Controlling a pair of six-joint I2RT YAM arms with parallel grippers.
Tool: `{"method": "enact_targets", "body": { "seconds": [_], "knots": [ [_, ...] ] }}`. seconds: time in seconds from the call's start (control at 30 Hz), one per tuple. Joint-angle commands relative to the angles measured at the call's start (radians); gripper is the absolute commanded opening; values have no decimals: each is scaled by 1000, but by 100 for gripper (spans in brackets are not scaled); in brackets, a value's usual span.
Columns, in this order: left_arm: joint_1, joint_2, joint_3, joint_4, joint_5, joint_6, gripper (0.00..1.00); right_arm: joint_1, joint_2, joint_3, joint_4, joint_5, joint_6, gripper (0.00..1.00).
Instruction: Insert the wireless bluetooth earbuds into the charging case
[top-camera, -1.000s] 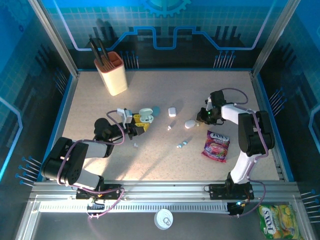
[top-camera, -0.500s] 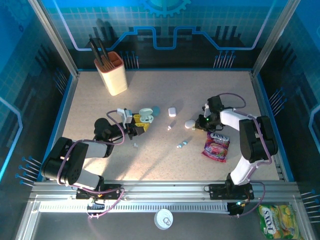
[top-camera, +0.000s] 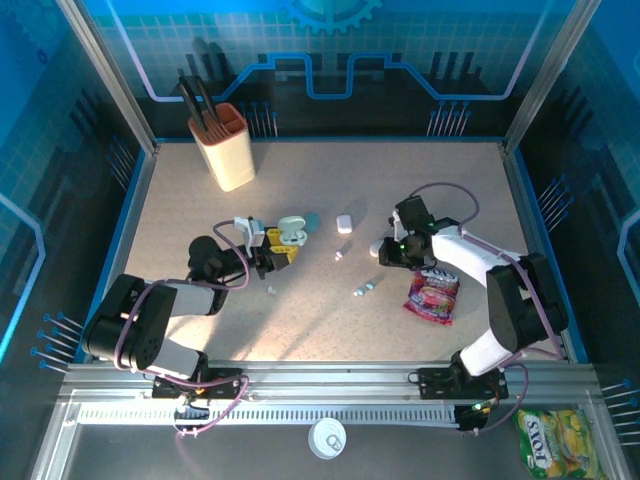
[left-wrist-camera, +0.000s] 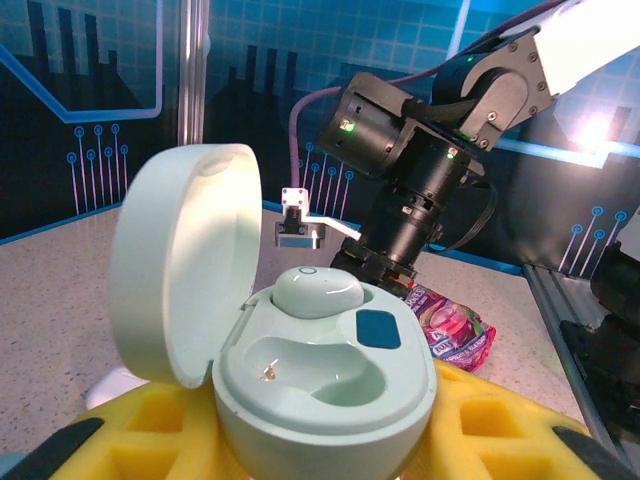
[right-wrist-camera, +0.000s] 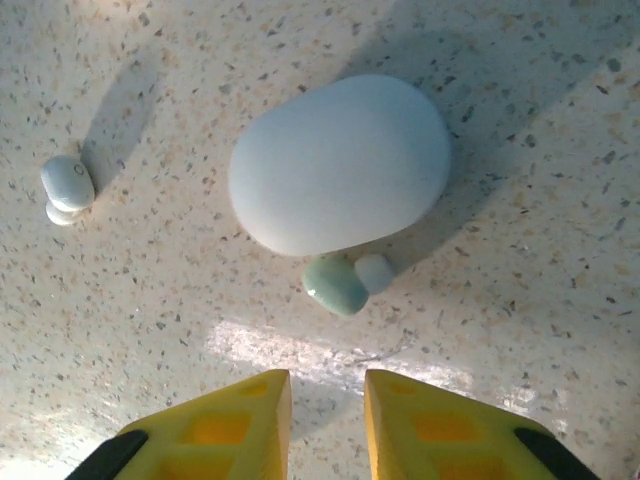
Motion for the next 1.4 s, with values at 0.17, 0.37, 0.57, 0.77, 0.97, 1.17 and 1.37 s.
{"method": "enact_targets", "body": {
  "seconds": [0.17, 0.37, 0.57, 0.77, 0.97, 1.17, 1.37],
  "knots": [
    [26, -54, -39, 27, -2, 35, 24, 209, 144, 233, -305, 478, -147, 31],
    [44, -75, -63, 27, -12, 34, 24, 258, 280, 328, -381, 572, -188, 32],
    [47, -68, -64, 27, -10, 37, 24, 279, 372, 400, -411, 608, -220, 33],
    [48, -66, -64, 27, -8, 38, 24, 288, 422, 445, -418, 606, -231, 31],
    [49, -64, -66, 27, -8, 40, 24, 292, 462, 470, -413, 610, -235, 28],
    [49, -65, -67, 27, -8, 40, 24, 292, 472, 474, -430, 611, -208, 27],
    [49, -69, -64, 27, -5, 35, 24, 292, 492, 483, -456, 624, -177, 26]
  ]
}}
